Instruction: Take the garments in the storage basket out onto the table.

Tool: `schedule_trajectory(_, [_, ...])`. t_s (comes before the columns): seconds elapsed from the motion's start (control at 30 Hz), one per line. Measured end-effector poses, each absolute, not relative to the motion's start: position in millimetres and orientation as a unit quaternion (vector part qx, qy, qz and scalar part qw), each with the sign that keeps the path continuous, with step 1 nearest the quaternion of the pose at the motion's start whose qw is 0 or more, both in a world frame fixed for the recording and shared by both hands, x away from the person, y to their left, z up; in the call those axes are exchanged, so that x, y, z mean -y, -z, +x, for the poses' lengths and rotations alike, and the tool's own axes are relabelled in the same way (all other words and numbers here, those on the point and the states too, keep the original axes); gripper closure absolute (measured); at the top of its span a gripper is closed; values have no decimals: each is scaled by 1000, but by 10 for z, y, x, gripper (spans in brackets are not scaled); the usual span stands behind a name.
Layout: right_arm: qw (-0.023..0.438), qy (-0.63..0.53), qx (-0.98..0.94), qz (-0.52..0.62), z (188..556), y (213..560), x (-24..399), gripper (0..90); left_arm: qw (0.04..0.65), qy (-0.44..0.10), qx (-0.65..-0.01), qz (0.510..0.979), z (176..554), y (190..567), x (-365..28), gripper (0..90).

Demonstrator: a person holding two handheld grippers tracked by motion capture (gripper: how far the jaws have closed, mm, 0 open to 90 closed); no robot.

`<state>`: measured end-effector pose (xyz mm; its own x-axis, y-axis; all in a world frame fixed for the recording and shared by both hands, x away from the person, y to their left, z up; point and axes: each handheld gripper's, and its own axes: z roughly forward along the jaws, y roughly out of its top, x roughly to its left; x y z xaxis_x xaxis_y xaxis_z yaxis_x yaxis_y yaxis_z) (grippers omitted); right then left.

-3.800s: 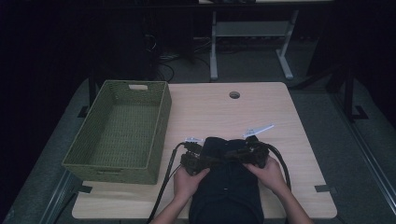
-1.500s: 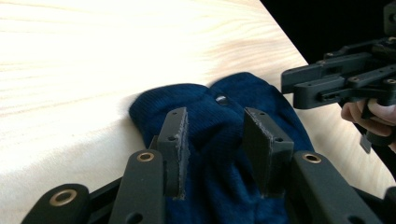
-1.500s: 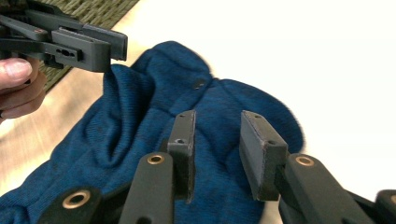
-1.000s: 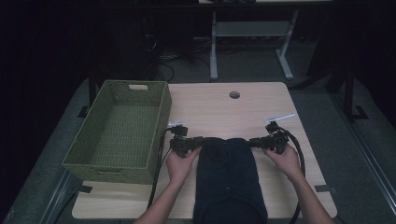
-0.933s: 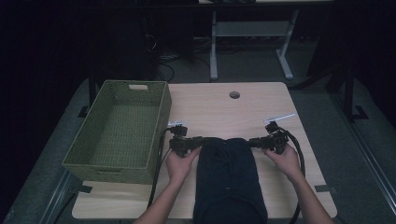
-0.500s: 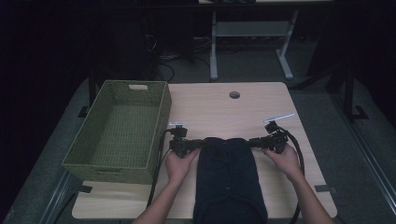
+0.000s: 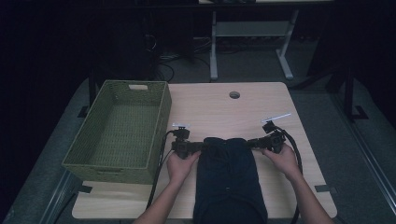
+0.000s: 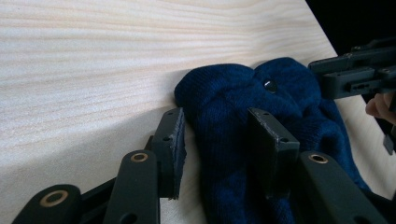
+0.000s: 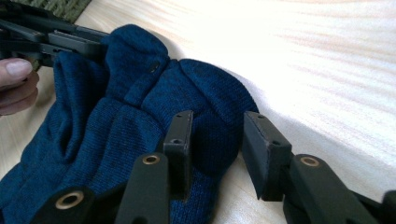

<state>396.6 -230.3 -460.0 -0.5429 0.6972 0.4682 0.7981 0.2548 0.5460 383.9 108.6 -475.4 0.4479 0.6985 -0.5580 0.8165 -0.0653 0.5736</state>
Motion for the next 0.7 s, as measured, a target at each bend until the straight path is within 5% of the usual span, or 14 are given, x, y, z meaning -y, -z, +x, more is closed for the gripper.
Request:
schedule_trajectory(0.47, [70,378,797,-466,3988,4639,2282,775,440,72,-512,734,3864,4739,-1089,789])
schedule_trajectory(0.7, [82,386,792,-466,4001,4596,2307,799,443,66,-505,738,3874,4676,-1081,819])
